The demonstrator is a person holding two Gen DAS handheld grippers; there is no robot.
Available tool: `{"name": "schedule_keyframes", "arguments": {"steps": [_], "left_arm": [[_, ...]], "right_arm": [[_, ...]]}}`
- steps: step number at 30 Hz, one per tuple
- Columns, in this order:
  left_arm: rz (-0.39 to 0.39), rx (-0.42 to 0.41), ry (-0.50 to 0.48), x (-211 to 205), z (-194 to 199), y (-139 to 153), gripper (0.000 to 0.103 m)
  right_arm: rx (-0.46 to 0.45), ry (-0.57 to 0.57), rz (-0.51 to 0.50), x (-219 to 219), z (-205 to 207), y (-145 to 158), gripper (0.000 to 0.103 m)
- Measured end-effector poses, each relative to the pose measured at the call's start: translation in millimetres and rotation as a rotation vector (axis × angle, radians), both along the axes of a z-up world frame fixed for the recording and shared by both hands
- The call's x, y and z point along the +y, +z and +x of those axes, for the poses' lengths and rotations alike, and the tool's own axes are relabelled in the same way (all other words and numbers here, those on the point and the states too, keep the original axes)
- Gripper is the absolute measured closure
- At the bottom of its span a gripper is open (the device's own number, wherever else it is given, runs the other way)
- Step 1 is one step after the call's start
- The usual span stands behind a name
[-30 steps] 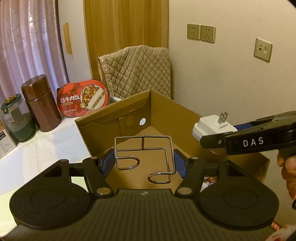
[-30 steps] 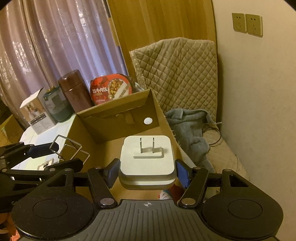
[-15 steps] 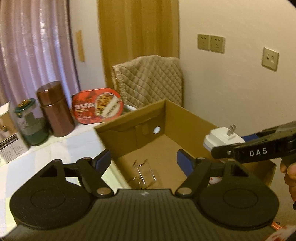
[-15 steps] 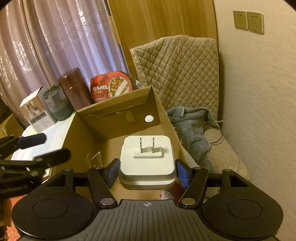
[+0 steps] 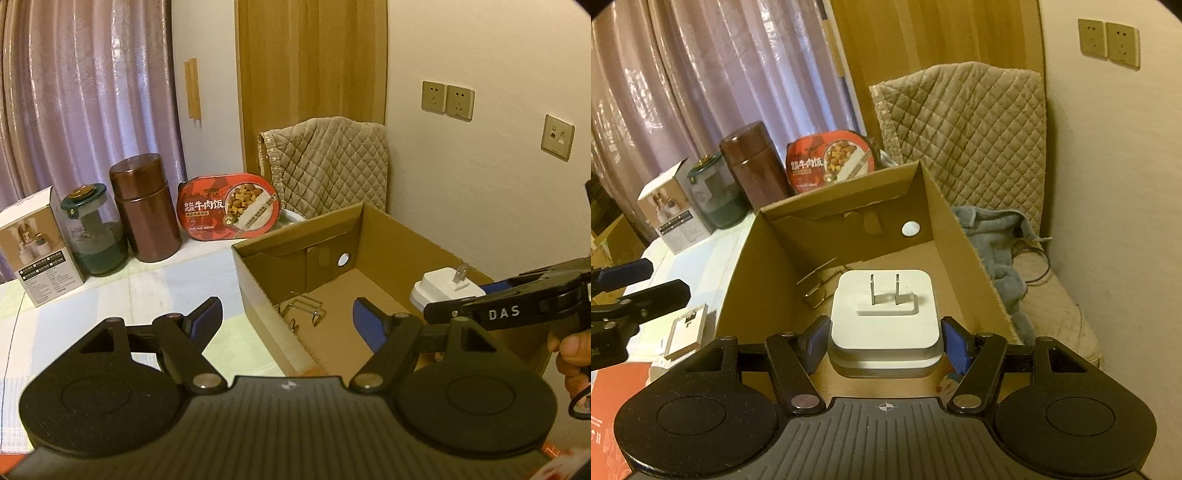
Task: Organize rigid objects
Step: 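Open the left gripper to drop the rack while the right gripper lowers the plug into the box, then open the right gripper and move both tools back over the mat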
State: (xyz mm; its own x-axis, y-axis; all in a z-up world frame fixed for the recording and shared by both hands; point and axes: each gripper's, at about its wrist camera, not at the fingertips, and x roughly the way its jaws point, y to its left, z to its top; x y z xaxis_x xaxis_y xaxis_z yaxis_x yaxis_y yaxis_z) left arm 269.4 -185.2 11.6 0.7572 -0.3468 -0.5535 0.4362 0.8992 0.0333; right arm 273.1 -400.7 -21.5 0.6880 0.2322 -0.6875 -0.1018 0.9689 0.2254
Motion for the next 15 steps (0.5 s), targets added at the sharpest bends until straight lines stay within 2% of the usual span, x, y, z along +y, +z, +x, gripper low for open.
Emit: {"name": "schedule_keyframes", "arguments": {"steps": [7, 11, 15], "left_arm": [[0.004, -0.006, 0.025, 11.9, -1.8, 2.1, 0.029], [0.005, -0.001, 0.049, 21.7, -4.1, 2.3, 0.029], [-0.015, 0.01, 0.089, 39.0, -11.4, 2.3, 0.029]], "right_arm": [[0.013, 0.018, -0.01, 11.5, 10.1, -6.2, 0.042], [-0.012, 0.042, -0.005, 17.7, 16.5, -7.5, 0.041], [-0.044, 0.019, 0.022, 15.4, 12.1, 1.3, 0.037]]}}
